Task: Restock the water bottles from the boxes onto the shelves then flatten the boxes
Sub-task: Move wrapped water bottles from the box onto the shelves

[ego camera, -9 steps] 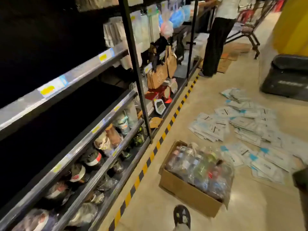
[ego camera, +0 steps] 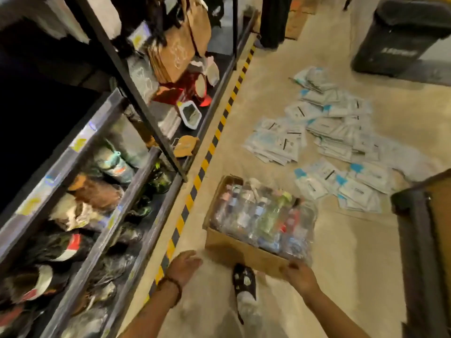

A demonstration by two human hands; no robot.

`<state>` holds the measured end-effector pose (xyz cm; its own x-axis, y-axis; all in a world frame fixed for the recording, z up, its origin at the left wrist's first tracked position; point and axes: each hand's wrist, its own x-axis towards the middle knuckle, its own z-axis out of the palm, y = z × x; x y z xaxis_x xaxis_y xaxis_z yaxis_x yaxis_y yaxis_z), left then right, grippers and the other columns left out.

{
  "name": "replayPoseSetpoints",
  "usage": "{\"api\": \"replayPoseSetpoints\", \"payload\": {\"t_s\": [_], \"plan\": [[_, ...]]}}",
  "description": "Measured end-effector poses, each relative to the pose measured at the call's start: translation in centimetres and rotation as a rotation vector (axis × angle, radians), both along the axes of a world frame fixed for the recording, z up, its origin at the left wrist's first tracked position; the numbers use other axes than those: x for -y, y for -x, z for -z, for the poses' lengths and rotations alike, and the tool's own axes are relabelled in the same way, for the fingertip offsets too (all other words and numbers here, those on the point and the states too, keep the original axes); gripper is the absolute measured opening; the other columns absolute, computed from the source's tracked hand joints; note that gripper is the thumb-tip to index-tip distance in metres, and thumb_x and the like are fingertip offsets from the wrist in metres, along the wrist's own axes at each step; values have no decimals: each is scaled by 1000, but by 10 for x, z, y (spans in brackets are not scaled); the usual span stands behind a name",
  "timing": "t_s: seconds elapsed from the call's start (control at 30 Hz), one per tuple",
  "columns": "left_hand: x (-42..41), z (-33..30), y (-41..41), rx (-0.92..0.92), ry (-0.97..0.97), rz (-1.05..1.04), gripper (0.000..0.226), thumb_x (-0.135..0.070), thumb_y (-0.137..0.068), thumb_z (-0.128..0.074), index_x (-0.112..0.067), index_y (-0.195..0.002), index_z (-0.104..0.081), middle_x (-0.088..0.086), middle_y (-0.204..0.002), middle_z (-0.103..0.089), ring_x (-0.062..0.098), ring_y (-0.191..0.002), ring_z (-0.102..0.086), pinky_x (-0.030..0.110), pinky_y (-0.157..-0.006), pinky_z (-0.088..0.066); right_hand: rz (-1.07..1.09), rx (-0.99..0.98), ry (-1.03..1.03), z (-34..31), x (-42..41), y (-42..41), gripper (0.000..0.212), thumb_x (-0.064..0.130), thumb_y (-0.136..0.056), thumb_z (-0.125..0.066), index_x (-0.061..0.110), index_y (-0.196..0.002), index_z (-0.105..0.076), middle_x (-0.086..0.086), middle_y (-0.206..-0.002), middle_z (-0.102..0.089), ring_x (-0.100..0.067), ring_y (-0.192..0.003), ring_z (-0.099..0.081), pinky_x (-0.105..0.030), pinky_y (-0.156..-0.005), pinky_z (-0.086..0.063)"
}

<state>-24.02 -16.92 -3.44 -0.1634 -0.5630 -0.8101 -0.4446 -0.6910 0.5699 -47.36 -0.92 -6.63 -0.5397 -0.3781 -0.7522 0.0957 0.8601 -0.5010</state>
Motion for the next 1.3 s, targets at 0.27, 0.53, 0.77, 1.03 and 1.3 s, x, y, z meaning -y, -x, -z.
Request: {"api": "replayPoseSetpoints", "payload": {"t_s": [0.27,0.53,0.77,1.03,1.3], "plan": [[101,115,153,215,50,496,55,-22,-89,-61,6,-133,-44,23,-133,-51,32,-123,-48,29,-92,-41,130,9,-86,92,110,84,24,13,-87,-62,16,-64,-52,-7,-68,-56,-26,-74,-56,-32,-69,-38],[128,243,231,248,137,550,78,-36,-75,-76,-15,-141,-40,7,-143,-44,28,-128,-44,39,-105,-38,197,-61,-241,213,151,133,99,44,-77,-73,-1,-147,-18,-22,-147,-34,-36,-135,-34,-43,-109,-32],[113,293,263,446,200,599,101,-61,-52,-81,-16,-131,-36,7,-133,-45,28,-122,-46,37,-87,-45,461,-69,-141,265,162,131,104,41,-70,-80,6,-145,-17,-15,-138,-47,-33,-123,-49,-34,-92,-42],[128,283,259,375,70,536,77,-44,-49,-84,-14,-113,-54,1,-110,-60,23,-100,-59,33,-85,-52,481,-64,-41,251,157,128,97,25,-71,-80,9,-147,-21,-13,-141,-44,-33,-127,-45,-36,-97,-42],[162,174,220,107,119,285,34,-10,-72,-79,-14,-97,-57,-2,-95,-58,19,-95,-58,27,-77,-45,321,-8,208,140,188,122,59,9,-70,-80,23,-112,-40,7,-94,-57,-5,-82,-58,-16,-61,-45]]}}
